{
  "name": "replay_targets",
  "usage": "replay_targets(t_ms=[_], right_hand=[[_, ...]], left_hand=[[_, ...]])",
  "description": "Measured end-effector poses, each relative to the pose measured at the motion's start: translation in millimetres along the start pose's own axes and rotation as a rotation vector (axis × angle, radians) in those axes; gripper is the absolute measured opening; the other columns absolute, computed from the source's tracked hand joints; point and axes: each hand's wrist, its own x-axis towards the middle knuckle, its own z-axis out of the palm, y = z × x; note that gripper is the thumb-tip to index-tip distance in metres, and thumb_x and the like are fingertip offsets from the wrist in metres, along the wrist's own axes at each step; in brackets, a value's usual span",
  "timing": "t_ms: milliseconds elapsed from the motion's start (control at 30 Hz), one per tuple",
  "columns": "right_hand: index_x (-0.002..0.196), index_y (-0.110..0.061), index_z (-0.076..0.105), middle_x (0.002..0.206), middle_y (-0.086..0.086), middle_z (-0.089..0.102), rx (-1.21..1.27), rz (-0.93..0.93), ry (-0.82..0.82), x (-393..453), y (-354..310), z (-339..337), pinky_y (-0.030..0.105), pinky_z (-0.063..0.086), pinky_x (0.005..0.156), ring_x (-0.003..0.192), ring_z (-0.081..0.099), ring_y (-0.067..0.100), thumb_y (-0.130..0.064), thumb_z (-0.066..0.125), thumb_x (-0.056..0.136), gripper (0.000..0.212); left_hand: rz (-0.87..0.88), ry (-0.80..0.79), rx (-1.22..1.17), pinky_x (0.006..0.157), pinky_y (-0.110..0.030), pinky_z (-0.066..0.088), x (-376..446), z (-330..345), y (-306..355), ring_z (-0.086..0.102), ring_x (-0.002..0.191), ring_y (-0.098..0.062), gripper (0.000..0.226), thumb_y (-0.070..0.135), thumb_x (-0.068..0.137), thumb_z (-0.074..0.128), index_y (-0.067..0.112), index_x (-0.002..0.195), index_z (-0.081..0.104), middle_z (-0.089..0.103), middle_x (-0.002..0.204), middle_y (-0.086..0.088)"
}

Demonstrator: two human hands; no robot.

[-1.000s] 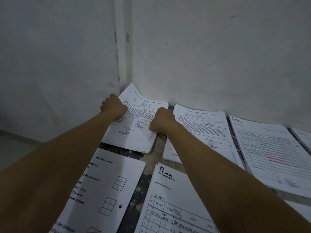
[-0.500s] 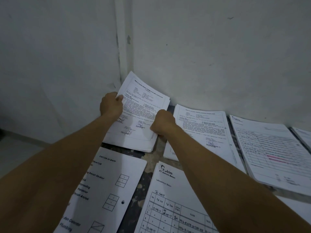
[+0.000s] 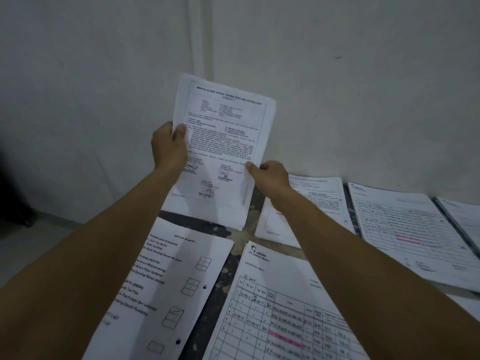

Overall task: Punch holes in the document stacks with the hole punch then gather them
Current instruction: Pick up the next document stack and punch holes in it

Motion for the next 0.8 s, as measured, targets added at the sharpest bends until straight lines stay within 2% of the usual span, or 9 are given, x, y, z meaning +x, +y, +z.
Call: replay_targets(t_ms=[33, 167, 233, 300, 400, 500, 567, 700, 800], right_hand=[[0.077, -0.016, 0.053, 0.077, 0.000, 0.060, 0.031, -0.018, 0.022, -5.0, -5.9, -5.8, 0.023, 0.044, 0.052, 0.067, 0.058, 0.012, -0.045, 0.065, 0.090, 0.034], [0.106, -0.014, 0.058, 0.100, -0.002, 0.065, 0.241, -0.090, 0.031, -27.6, -27.9, -35.2, 0.019, 0.048, 0.058, 0.083, 0.063, 0.010, -0.048, 0.068, 0.087, 0.041], [0.110, -0.019, 0.060, 0.101, -0.009, 0.067, 0.324, -0.173, 0.064, -41.8, -38.5, -54.3, 0.011, 0.049, 0.057, 0.086, 0.064, 0.002, -0.049, 0.070, 0.086, 0.040], [0.112, -0.025, 0.063, 0.102, -0.016, 0.068, 0.374, -0.254, 0.082, -56.2, -47.1, -75.2, 0.009, 0.051, 0.062, 0.089, 0.066, -0.002, -0.048, 0.069, 0.088, 0.033], [0.119, -0.027, 0.065, 0.105, -0.017, 0.070, 0.366, -0.309, 0.096, -77.8, -54.1, -109.4, 0.014, 0.055, 0.072, 0.095, 0.067, 0.000, -0.044, 0.064, 0.092, 0.032], [0.124, -0.023, 0.064, 0.108, -0.012, 0.071, 0.343, -0.329, 0.127, -98.9, -52.6, -146.3, 0.021, 0.055, 0.078, 0.099, 0.068, 0.007, -0.038, 0.060, 0.096, 0.031], [0.125, -0.022, 0.063, 0.110, -0.009, 0.071, 0.328, -0.345, 0.154, -114.8, -49.5, -171.9, 0.023, 0.056, 0.081, 0.099, 0.068, 0.007, -0.034, 0.058, 0.098, 0.030], [0.118, -0.026, 0.064, 0.105, -0.014, 0.071, 0.316, -0.356, 0.222, -149.7, -38.1, -224.4, 0.014, 0.054, 0.069, 0.089, 0.068, -0.002, -0.032, 0.056, 0.100, 0.021], [0.119, -0.027, 0.064, 0.104, -0.015, 0.071, 0.319, -0.350, 0.267, -175.6, -25.3, -259.9, 0.012, 0.053, 0.064, 0.088, 0.069, -0.002, -0.033, 0.056, 0.099, 0.022]], left_hand=[[0.004, 0.010, -0.031, 0.058, -0.021, 0.041, -2.0, -3.3, 11.1, 0.047, 0.062, -0.006, 0.033, 0.024, 0.101, 0.049, 0.018, 0.068, 0.045, 0.053, 0.071, 0.005], [0.026, 0.022, -0.157, 0.059, -0.022, 0.038, -15.2, -14.1, 59.8, 0.043, 0.065, -0.008, 0.029, 0.026, 0.101, 0.050, 0.015, 0.074, 0.045, 0.049, 0.073, 0.000], [0.047, -0.004, -0.211, 0.060, -0.023, 0.038, -28.1, -16.2, 83.5, 0.044, 0.067, -0.009, 0.025, 0.027, 0.101, 0.050, 0.013, 0.081, 0.048, 0.049, 0.075, -0.003], [0.070, -0.033, -0.261, 0.059, -0.022, 0.036, -45.6, -15.6, 104.1, 0.041, 0.064, -0.008, 0.024, 0.027, 0.102, 0.049, 0.013, 0.082, 0.049, 0.045, 0.072, 0.001], [0.065, -0.067, -0.336, 0.061, -0.018, 0.044, -76.5, -12.1, 132.5, 0.049, 0.062, -0.001, 0.023, 0.028, 0.102, 0.048, 0.010, 0.093, 0.059, 0.054, 0.073, 0.009], [0.041, -0.122, -0.405, 0.076, -0.029, 0.055, -106.9, -5.1, 156.9, 0.063, 0.082, -0.010, 0.021, 0.029, 0.103, 0.046, 0.014, 0.100, 0.060, 0.067, 0.094, 0.002], [0.029, -0.159, -0.426, 0.079, -0.036, 0.053, -126.4, 1.8, 172.6, 0.062, 0.085, -0.015, 0.027, 0.031, 0.103, 0.045, 0.009, 0.103, 0.060, 0.066, 0.097, -0.002], [-0.012, -0.244, -0.468, 0.075, -0.037, 0.055, -167.2, 20.4, 204.2, 0.065, 0.087, -0.020, 0.038, 0.038, 0.104, 0.041, 0.004, 0.104, 0.059, 0.068, 0.096, -0.004], [0.016, -0.278, -0.505, 0.067, -0.035, 0.051, -199.7, 35.4, 223.9, 0.061, 0.077, -0.017, 0.036, 0.037, 0.104, 0.042, 0.007, 0.089, 0.054, 0.065, 0.086, -0.003]])
